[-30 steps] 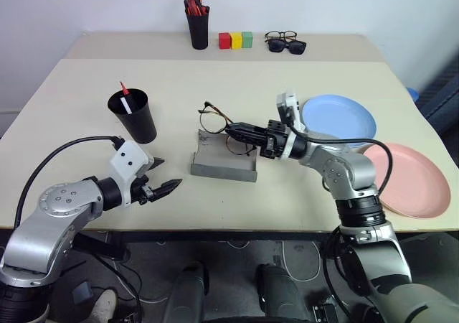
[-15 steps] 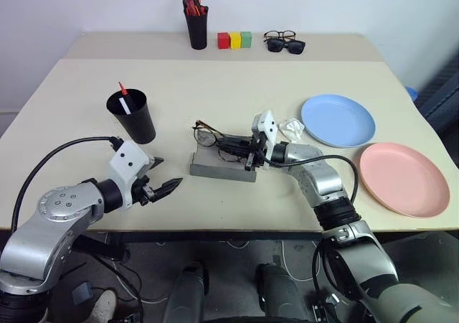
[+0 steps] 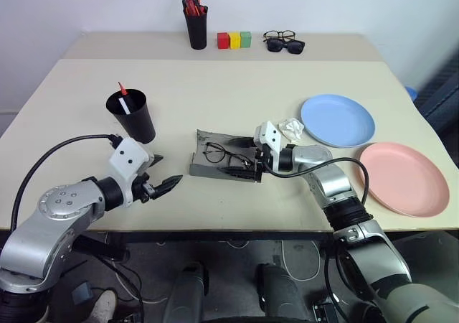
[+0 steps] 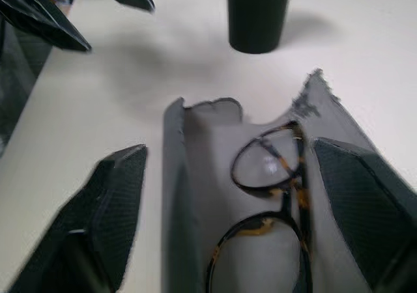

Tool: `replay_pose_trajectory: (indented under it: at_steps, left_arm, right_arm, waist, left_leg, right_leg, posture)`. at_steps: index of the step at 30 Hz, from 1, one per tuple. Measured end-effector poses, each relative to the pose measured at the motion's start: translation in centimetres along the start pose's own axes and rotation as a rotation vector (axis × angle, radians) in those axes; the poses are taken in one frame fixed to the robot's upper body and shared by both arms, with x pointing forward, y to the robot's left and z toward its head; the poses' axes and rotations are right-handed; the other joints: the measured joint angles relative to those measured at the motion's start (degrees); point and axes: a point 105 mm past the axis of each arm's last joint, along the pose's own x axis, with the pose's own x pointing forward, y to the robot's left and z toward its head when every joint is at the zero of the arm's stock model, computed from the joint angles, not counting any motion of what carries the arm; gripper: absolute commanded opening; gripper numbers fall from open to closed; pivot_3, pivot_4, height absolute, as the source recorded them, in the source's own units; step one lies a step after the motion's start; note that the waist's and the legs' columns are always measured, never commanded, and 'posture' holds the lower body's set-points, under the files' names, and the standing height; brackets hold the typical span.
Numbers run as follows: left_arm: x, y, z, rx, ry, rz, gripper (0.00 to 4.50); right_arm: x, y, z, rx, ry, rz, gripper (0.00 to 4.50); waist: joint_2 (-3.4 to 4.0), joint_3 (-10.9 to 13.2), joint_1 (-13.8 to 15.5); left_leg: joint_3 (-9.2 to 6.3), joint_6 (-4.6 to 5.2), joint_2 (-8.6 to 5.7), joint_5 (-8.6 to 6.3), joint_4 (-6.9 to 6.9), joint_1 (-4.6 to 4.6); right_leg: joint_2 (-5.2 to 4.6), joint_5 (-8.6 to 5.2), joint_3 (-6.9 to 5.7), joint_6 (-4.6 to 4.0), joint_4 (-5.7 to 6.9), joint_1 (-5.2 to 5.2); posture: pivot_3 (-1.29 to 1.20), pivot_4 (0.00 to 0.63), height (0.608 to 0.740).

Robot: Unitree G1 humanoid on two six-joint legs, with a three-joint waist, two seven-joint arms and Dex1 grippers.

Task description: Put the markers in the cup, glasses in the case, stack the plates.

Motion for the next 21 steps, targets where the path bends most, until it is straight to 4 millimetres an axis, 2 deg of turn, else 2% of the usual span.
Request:
replay_pose_trajectory:
  at_steps: [4, 5, 7, 12, 15, 21]
  left_arm:
    - [1.5, 1.7, 2.7, -0.029, -0.091, 0.048, 3.46]
    - [1.8, 2.1, 3.4, -0.033, -0.110, 0.061, 3.20]
    - [2.6, 2.8, 4.2, -0.046, -0.125, 0.071, 2.61]
    - [5.9, 4.2, 4.0, -0.058, -0.058, 0.087, 0.13]
    - [8.6, 4.6, 4.3, -0.036, -0.024, 0.096, 0.13]
    - [13.7, 4.1, 6.8, 0.106, -0.016, 0.041, 0.13]
  right_arm:
    - [-2.5, -0.9, 1.9, 0.051, -0.074, -0.084, 3.94]
    - [-3.4, -0.9, 2.4, 0.061, -0.090, -0.104, 3.97]
    - [-5.2, -0.8, 2.5, 0.087, -0.096, -0.141, 3.98]
    - [-9.5, 0.2, 0.1, 0.155, -0.034, -0.265, 3.98]
    - [-10.7, 0.5, -0.4, 0.170, -0.022, -0.331, 3.98]
    - [-11.3, 1.8, -0.2, 0.168, -0.022, -0.374, 3.98]
  waist:
    - [-0.02, 0.00, 0.51]
    - [-0.04, -0.01, 0.53]
    - [-0.05, -0.02, 0.37]
    - [-0.04, 0.00, 0.21]
    - [-0.06, 0.01, 0.12]
    - [-0.07, 0.02, 0.45]
  left_leg:
    - [-0.03, 0.00, -0.01, 0.01, 0.06, -0.01]
    - [-0.03, 0.00, -0.01, 0.01, 0.06, -0.01]
    - [-0.01, 0.01, -0.01, 0.01, 0.04, 0.00]
    - [0.01, 0.01, -0.01, 0.01, 0.00, -0.01]
    - [0.01, 0.01, -0.01, 0.01, 0.07, -0.02]
    - [0.01, 0.01, -0.01, 0.01, 0.06, -0.08]
  right_leg:
    - [0.00, 0.00, -0.02, 0.01, 0.00, 0.07]
    - [0.00, 0.00, -0.02, 0.02, -0.02, 0.10]
    - [0.00, 0.00, -0.01, 0.03, -0.09, 0.12]
    - [0.01, -0.03, -0.01, 0.08, -0.10, 0.08]
    - [0.00, -0.03, 0.00, 0.09, -0.10, 0.09]
    - [-0.01, -0.03, -0.01, 0.09, -0.21, 0.09]
  posture:
    - [0.00, 0.150, 0.740]
    - [0.00, 0.150, 0.740]
    - [0.00, 0.150, 0.740]
    - [0.00, 0.150, 0.740]
    - [0.00, 0.150, 0.740]
    - [0.00, 0.150, 0.740]
